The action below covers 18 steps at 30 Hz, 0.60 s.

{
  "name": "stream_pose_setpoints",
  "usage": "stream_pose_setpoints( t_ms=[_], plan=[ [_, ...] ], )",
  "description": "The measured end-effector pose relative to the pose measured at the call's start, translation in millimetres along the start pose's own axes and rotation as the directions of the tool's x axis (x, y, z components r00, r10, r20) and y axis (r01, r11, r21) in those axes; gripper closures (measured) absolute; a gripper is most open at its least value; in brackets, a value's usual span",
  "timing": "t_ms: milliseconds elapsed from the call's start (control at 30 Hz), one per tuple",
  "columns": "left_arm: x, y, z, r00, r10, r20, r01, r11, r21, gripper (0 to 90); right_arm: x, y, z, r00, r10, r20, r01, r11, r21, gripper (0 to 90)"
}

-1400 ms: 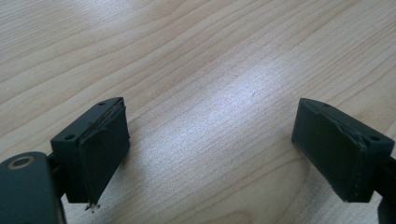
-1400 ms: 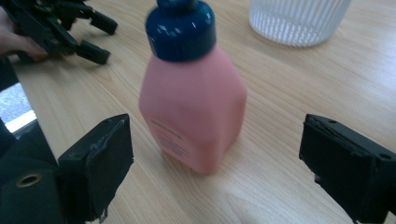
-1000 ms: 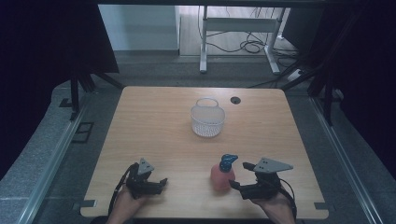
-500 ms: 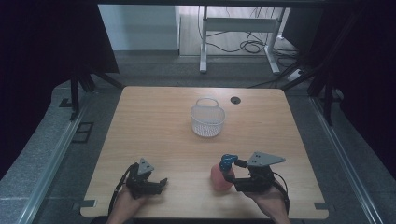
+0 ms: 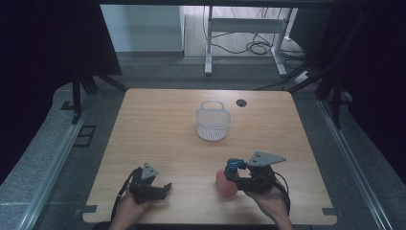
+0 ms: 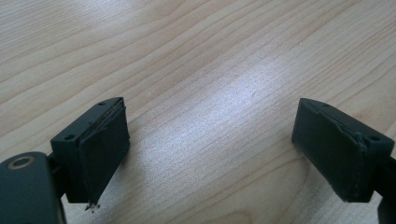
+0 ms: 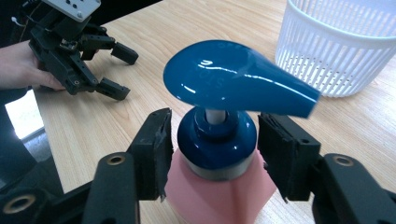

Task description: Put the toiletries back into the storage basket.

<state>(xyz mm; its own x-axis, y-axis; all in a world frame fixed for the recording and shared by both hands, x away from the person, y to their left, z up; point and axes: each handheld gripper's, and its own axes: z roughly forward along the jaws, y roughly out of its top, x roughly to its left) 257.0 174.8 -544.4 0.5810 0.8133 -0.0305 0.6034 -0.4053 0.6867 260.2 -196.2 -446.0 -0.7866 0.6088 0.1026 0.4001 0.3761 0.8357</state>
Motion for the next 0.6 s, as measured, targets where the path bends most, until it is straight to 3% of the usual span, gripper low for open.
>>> stream_pose_setpoints(
  t_ms=[367,600],
  plan=[
    [0.2,0.0,-0.2,1.0000,0.004,0.001,-0.004,1.0000,0.003,10.7,0.0,1.4,5.0,0.9995,-0.024,0.022,0.023,1.000,0.008,52.3],
    [0.2,0.0,-0.2,1.0000,0.003,0.000,-0.003,1.0000,0.003,10.7,0.0,2.2,4.4,0.9995,0.006,0.031,-0.006,1.000,0.007,52.8]
  ],
)
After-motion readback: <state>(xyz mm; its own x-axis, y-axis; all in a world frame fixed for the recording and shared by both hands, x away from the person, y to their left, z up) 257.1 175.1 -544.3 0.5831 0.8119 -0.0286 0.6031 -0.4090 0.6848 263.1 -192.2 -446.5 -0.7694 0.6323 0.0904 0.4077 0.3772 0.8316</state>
